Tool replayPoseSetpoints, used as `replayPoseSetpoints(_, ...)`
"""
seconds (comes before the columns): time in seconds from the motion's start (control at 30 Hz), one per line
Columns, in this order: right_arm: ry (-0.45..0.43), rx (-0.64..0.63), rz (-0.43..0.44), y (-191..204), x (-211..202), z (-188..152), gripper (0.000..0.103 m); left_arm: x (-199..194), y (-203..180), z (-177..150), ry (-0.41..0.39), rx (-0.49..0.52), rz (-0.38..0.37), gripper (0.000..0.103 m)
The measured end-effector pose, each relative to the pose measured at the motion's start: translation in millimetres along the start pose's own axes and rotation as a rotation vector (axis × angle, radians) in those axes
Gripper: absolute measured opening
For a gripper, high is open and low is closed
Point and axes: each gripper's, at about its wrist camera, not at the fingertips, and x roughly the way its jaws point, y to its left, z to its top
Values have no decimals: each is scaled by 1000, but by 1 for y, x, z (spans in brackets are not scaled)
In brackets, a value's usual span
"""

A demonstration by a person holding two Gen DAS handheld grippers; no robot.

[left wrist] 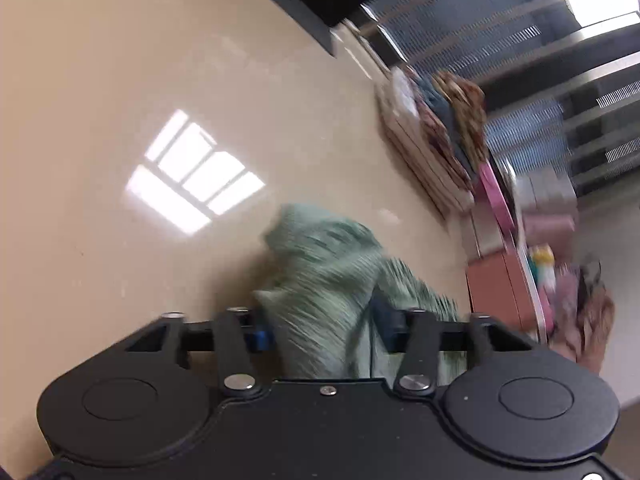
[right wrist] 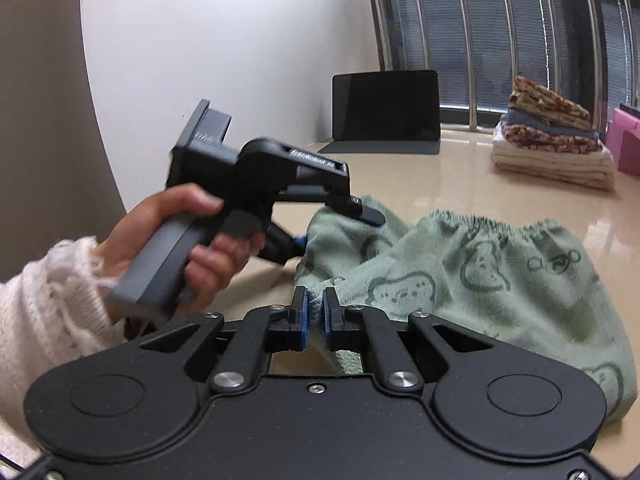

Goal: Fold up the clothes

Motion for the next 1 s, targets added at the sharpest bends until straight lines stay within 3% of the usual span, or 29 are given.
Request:
replayPoseSetpoints(0.03, 6, 0, 4, 0, 1, -2, 7, 2, 2, 1, -7, -21, 6, 18)
replayPoseSetpoints(0.07, 9, -6, 6, 2, 2, -5, 7, 3, 2, 0, -8, -28, 14, 15)
replayPoseSetpoints(0.27, 11, -120, -25, 15, 9, -17, 12, 2, -5, -4, -29, -16, 50, 12)
replayPoseSetpoints(0.4, 9, -277, -99, 33, 12, -30, 46, 1, -8, -3, -27, -14, 62, 12)
replayPoseSetpoints(0.53, 15, -396, -125, 45, 13, -40, 53, 0, -9, -5, -21, -7, 61, 12)
replayPoseSetpoints(0.83, 53, -597, -184, 66, 32, -52, 54, -2, -16, -7, -16, 20, 71, 12)
replayPoseSetpoints(1.0, 75, -641, -212, 70, 39, -54, 51, -1, -15, -6, -11, 11, 65, 12)
